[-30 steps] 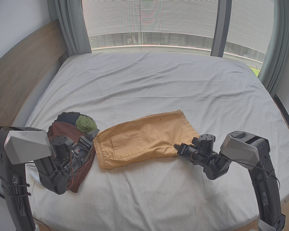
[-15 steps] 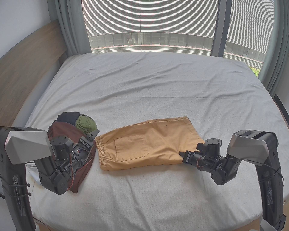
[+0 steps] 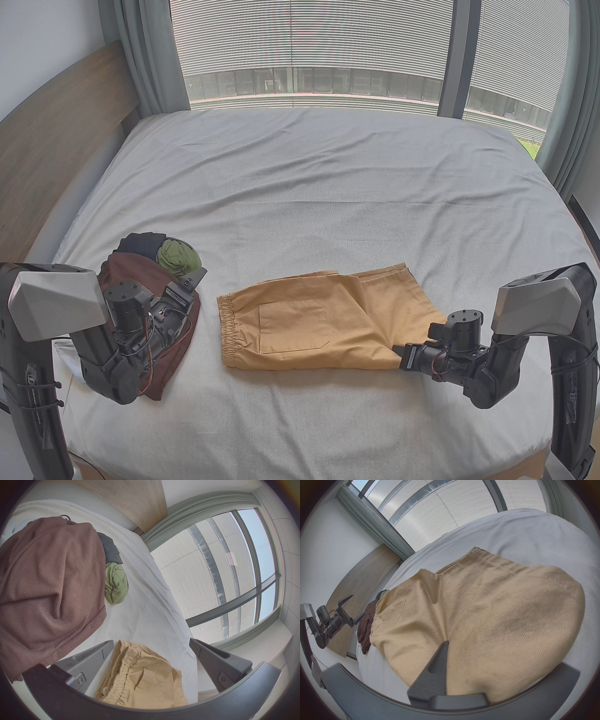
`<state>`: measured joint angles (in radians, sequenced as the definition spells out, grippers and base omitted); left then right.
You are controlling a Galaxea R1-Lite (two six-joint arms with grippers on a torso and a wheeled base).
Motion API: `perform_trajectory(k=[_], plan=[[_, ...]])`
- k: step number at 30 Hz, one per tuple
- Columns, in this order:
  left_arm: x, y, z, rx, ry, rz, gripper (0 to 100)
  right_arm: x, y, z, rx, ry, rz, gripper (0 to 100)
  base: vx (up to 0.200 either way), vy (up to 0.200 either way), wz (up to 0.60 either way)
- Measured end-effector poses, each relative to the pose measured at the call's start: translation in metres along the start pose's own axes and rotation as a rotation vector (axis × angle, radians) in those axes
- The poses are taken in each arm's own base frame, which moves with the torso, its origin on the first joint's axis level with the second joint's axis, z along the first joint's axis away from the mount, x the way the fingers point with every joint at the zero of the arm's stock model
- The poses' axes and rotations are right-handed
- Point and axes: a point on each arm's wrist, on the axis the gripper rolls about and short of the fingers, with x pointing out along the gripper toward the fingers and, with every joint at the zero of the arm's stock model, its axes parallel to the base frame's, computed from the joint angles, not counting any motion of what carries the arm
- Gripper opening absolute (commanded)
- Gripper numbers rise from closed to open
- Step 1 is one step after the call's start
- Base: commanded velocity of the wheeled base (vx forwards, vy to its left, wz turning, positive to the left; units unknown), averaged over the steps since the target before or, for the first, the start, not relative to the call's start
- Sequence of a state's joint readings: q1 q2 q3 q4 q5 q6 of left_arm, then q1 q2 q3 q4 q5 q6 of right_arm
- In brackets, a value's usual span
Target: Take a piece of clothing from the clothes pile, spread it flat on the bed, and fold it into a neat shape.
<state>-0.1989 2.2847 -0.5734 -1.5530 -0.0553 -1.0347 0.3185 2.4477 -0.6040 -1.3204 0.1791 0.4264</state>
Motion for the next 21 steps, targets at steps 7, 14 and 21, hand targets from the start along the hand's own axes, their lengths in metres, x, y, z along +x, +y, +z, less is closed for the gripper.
perform_trajectory(k=[7,14,21], plan=[[-0.001,-0.002,0.0,0.003,0.0,-0.004,100,-0.021,-0.005,-0.013,0.002,-0.007,-0.041,0,0.0,0.0,0.0],[-0.002,-0.002,0.0,0.006,0.001,-0.004,100,-0.034,-0.012,-0.027,0.008,-0.004,-0.079,0,0.0,0.0,0.0],[-0.003,-0.003,-0.003,0.009,0.012,-0.004,100,-0.032,-0.02,-0.039,0.024,0.038,-0.105,100,0.0,0.0,0.0]])
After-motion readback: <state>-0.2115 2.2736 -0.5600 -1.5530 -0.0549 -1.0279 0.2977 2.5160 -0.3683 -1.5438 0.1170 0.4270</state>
